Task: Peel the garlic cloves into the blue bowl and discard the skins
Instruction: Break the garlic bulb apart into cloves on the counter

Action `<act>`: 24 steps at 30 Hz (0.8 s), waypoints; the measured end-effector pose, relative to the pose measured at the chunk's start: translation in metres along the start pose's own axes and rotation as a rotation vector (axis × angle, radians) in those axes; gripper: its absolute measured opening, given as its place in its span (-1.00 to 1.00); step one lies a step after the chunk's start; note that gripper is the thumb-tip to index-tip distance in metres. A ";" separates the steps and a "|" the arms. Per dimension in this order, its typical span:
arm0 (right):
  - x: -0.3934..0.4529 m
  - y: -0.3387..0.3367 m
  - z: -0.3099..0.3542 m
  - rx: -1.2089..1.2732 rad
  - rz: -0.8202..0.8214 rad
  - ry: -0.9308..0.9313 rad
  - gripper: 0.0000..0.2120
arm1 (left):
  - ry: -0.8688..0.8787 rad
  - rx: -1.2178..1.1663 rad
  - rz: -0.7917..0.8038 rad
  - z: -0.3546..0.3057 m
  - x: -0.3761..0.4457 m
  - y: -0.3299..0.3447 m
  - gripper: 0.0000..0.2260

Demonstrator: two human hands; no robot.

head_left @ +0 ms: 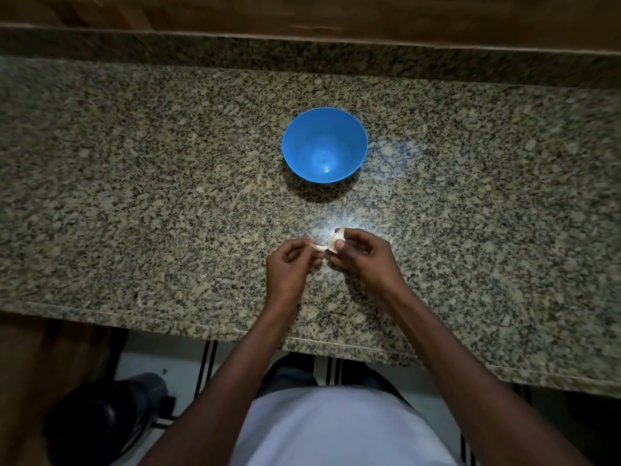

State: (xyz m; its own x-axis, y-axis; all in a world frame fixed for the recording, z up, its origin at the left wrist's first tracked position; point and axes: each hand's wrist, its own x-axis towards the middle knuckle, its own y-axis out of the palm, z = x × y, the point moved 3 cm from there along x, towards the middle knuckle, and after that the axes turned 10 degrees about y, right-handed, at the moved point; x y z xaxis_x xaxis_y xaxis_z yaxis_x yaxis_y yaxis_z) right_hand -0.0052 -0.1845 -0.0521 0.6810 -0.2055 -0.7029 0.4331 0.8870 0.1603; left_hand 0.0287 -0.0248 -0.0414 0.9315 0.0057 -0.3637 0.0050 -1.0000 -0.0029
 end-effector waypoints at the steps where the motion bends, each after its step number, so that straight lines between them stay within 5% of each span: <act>1: 0.002 0.001 0.003 -0.039 -0.017 -0.010 -0.77 | -0.029 -0.043 -0.026 0.002 -0.001 -0.002 -0.90; 7: 0.010 0.005 0.031 -0.674 -0.168 -0.272 -0.72 | -0.079 -0.209 -0.066 0.000 -0.006 -0.007 -0.92; 11: 0.014 0.011 0.040 -0.808 -0.132 -0.370 -0.71 | -0.096 -0.268 -0.062 0.001 -0.005 -0.011 -0.87; 17: 0.002 -0.001 0.032 -0.612 -0.219 -0.308 -0.79 | -0.212 -0.433 -0.093 0.008 -0.004 -0.013 -0.88; 21: -0.026 0.002 0.005 -0.289 0.041 -0.083 -0.75 | -0.338 -0.584 -0.134 0.013 -0.012 -0.003 -0.86; 24: -0.034 0.007 -0.005 -0.155 0.060 -0.068 -0.75 | -0.347 -0.590 -0.071 0.018 -0.019 0.006 -0.88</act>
State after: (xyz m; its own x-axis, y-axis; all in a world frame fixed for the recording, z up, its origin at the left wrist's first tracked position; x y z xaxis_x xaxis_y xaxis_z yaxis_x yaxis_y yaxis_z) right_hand -0.0284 -0.1693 -0.0304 0.7433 -0.1730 -0.6462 0.2976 0.9506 0.0878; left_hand 0.0042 -0.0314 -0.0509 0.7519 -0.0272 -0.6588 0.3504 -0.8299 0.4342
